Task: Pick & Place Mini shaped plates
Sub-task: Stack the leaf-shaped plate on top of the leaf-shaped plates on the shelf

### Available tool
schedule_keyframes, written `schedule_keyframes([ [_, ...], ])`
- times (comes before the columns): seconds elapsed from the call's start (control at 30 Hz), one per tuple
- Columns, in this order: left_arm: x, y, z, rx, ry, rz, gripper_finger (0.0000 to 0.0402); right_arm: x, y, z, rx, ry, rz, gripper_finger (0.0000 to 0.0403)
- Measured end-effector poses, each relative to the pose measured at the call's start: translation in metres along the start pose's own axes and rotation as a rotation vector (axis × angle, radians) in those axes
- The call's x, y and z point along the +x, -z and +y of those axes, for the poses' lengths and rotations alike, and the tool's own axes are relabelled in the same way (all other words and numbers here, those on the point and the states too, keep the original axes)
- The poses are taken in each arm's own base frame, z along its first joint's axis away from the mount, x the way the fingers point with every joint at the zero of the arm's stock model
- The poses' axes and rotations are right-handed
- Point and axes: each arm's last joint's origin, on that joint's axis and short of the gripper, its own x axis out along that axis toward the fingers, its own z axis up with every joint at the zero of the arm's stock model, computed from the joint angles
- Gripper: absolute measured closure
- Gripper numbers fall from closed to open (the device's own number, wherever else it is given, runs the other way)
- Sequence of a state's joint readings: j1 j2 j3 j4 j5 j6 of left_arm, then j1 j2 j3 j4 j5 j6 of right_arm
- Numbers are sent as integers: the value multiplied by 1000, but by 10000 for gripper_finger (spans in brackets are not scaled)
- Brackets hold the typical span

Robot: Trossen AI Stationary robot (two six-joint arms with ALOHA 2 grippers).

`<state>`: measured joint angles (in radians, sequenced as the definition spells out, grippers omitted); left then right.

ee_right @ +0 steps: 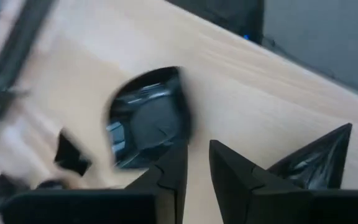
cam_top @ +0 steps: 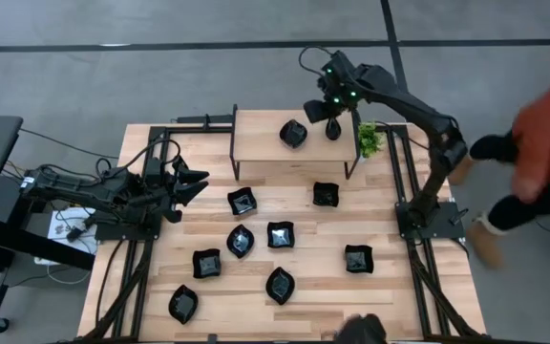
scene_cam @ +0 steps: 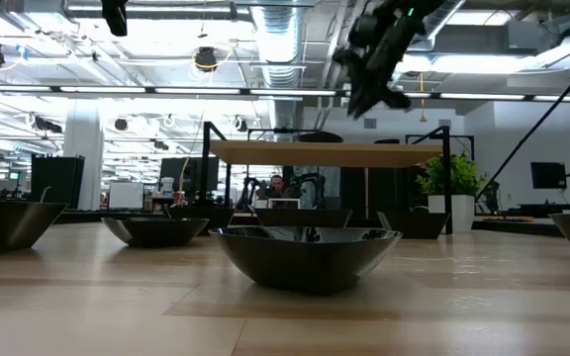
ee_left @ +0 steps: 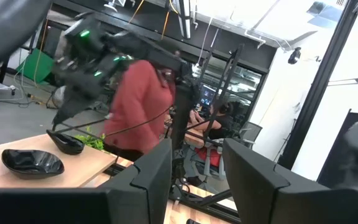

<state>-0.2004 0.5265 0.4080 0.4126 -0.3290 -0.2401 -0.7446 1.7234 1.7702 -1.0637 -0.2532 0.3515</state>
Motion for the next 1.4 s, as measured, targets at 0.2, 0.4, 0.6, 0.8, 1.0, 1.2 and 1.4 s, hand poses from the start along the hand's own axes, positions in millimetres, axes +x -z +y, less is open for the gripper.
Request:
schedule_keyframes([
  [0.2,0,0,0,0,7,1,257,-63,48,50,-290,-72,-83,340],
  [0.4,0,1,-2,0,81,22,257,-86,117,68,-455,-113,-140,340],
  [0.6,3,7,-8,-27,140,69,257,-61,180,48,-399,-252,-224,340],
  [0.8,14,23,-18,-112,162,178,257,-23,236,26,-279,-460,-291,340],
  [1.0,28,25,-41,-209,219,265,257,3,267,12,-237,-628,-454,340],
  [1.2,24,34,-67,-487,265,585,257,14,278,3,-220,-620,-503,340],
  [1.4,1,54,-87,-884,201,1014,257,17,279,1,-217,-596,-509,339],
])
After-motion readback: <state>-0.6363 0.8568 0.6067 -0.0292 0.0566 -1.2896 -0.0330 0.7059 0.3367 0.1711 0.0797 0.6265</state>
